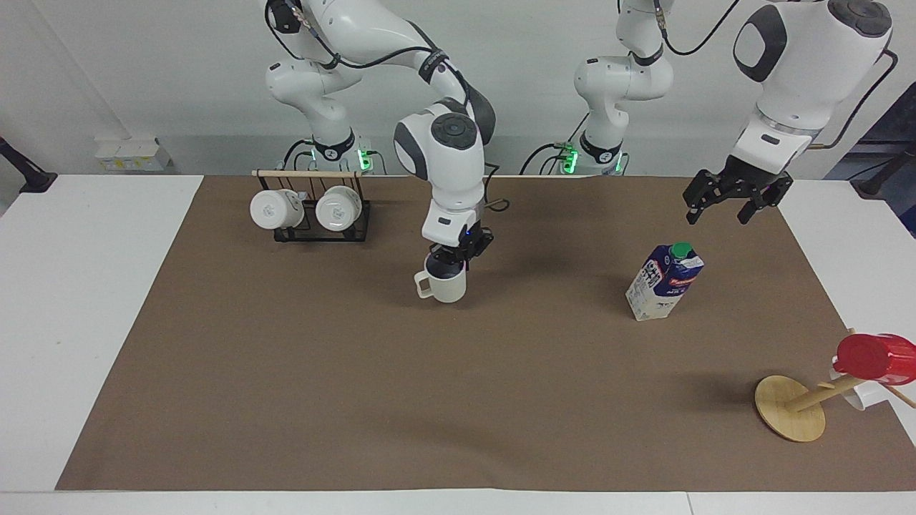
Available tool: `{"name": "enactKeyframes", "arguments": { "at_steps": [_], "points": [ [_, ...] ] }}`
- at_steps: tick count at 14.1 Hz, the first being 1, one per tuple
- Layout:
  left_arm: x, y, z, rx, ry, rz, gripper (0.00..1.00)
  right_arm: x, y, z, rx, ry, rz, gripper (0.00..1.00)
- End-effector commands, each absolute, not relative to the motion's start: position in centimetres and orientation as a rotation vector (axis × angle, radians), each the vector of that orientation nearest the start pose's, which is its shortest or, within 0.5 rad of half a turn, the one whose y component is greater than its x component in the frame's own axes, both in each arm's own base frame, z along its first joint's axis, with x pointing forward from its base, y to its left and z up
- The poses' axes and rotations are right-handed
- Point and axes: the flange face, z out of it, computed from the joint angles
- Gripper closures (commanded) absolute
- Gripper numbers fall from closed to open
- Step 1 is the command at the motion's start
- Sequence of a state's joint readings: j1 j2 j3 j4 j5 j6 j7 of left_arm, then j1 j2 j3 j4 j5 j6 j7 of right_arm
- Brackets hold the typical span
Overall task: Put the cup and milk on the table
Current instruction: 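Lift the mug with the right gripper while the left gripper reaches the carton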
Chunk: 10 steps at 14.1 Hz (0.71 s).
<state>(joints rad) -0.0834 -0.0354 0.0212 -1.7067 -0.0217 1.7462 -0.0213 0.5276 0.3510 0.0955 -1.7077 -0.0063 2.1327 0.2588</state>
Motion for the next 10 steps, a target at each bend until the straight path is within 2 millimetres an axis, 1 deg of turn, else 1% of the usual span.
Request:
{"name": "enactKeyframes", "arguments": {
  "at_steps": [1,2,4,5,6,8,10],
  "points": [
    [55.3,-3.4,59.8,-3.164,0.056,-0.130,0.00,53.7,40.1,37.9,-3.030,-0.520,-0.088,1.00],
    [55.3,-3.3,59.7,-3.164,0.053,-0.127,0.00,53.2,40.9,37.4,-3.027,-0.538,-0.091,1.00],
    [55.3,-3.5,59.7,-3.165,0.041,-0.127,0.00,52.9,41.6,37.3,-3.012,-0.549,-0.123,1.00],
    [55.2,-3.6,59.6,-3.165,0.039,-0.124,0.00,52.1,42.4,36.9,-3.012,-0.580,-0.114,1.00],
    [55.2,-3.7,59.6,-3.165,0.041,-0.124,0.00,52.2,42.5,36.4,-3.014,-0.588,-0.112,1.00],
    [55.3,-3.7,59.6,-3.165,0.041,-0.129,0.00,52.3,42.3,36.2,-3.026,-0.624,-0.129,1.00],
    [55.3,-3.6,59.6,-3.165,0.041,-0.134,0.00,52.2,42.7,35.2,-3.042,-0.660,-0.140,1.00]
  ]
}}
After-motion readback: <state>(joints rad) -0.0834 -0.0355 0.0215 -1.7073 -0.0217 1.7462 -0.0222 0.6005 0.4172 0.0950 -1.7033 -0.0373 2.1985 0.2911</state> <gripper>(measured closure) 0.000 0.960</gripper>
